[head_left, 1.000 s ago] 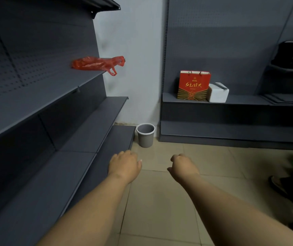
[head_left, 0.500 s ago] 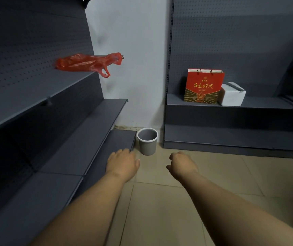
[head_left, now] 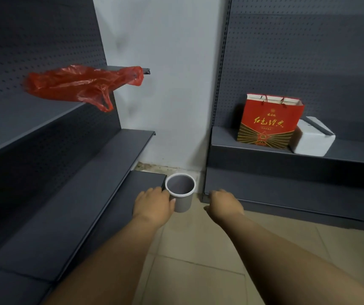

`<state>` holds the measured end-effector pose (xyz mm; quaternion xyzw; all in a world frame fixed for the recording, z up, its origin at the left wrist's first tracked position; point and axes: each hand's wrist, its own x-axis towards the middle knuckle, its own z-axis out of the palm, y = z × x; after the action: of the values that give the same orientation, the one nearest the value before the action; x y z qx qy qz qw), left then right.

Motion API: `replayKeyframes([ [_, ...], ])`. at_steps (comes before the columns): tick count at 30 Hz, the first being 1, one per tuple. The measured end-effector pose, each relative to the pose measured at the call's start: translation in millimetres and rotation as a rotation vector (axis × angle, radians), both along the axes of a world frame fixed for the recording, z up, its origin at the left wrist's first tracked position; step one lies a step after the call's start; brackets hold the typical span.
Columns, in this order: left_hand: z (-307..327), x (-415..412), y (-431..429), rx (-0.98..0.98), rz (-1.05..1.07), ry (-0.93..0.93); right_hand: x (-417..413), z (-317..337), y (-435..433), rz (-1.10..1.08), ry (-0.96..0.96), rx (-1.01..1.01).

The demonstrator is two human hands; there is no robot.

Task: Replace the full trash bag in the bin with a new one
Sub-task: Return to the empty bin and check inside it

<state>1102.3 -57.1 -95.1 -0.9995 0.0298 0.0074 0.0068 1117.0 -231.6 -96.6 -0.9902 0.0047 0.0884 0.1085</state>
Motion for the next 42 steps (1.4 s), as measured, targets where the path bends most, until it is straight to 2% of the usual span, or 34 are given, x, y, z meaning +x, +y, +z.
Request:
replayKeyframes([
  [11, -27, 158, 8, 0.006, 0.003, 0.02, 151, -28, 2, 0.002, 0.021, -0.012],
  [19, -60, 340, 29, -0.039, -0.034, 0.016, 326, -57, 23, -0.042, 0.086, 0.018],
  [27, -74, 498, 54, 0.01, -0.095, 0.041, 483, -78, 48, -0.07, 0.116, 0.041],
  [36, -117, 581, 50, 0.016, -0.101, 0.118, 567, -120, 46, -0.058, 0.199, 0.066],
  [42, -185, 615, 45, -0.062, -0.002, 0.191, 599, -192, 43, 0.013, 0.271, 0.063],
])
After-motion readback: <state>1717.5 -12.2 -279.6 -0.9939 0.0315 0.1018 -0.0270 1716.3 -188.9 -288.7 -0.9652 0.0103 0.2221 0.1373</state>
